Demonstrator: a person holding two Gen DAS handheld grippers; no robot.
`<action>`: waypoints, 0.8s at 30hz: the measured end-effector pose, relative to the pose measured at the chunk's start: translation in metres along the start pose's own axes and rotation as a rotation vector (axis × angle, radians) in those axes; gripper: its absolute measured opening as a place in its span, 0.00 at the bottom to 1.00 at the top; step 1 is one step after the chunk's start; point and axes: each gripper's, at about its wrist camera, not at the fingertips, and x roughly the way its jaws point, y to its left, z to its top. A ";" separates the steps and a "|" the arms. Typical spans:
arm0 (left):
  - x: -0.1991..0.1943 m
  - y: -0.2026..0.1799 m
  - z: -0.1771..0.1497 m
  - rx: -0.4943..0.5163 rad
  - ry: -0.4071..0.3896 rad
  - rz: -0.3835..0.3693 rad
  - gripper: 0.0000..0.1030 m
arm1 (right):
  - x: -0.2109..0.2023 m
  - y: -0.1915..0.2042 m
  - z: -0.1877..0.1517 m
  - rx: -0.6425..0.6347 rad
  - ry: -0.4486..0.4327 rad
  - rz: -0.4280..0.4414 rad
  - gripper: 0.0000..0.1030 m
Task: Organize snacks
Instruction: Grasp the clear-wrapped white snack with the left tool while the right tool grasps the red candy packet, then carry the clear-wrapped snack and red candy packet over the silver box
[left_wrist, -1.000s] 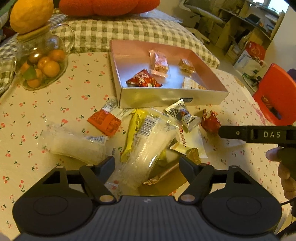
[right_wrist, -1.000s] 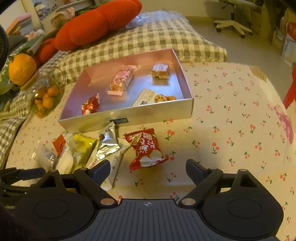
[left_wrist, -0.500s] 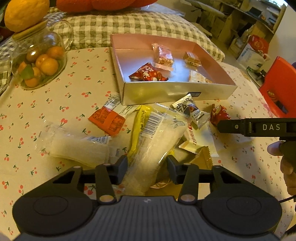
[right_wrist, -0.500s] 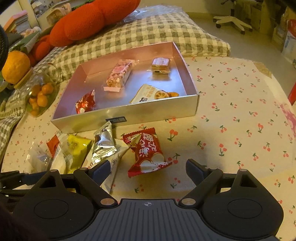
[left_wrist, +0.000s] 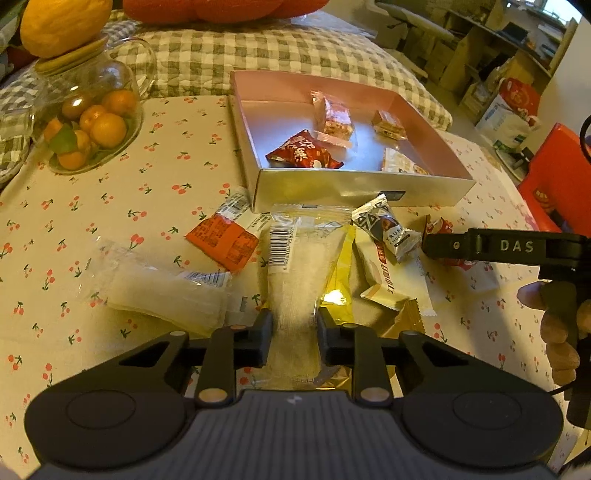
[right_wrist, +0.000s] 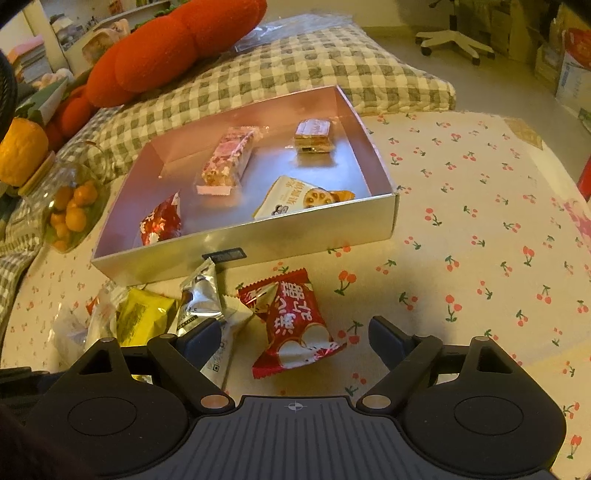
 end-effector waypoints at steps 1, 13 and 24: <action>0.000 0.000 0.000 -0.003 0.000 0.001 0.22 | 0.001 0.002 0.000 -0.009 0.002 -0.001 0.73; -0.002 0.003 0.001 -0.019 -0.001 0.005 0.21 | 0.004 0.005 -0.003 -0.054 0.001 -0.029 0.41; -0.007 0.003 0.002 -0.032 -0.014 -0.003 0.21 | -0.002 -0.004 0.002 0.032 0.038 0.002 0.34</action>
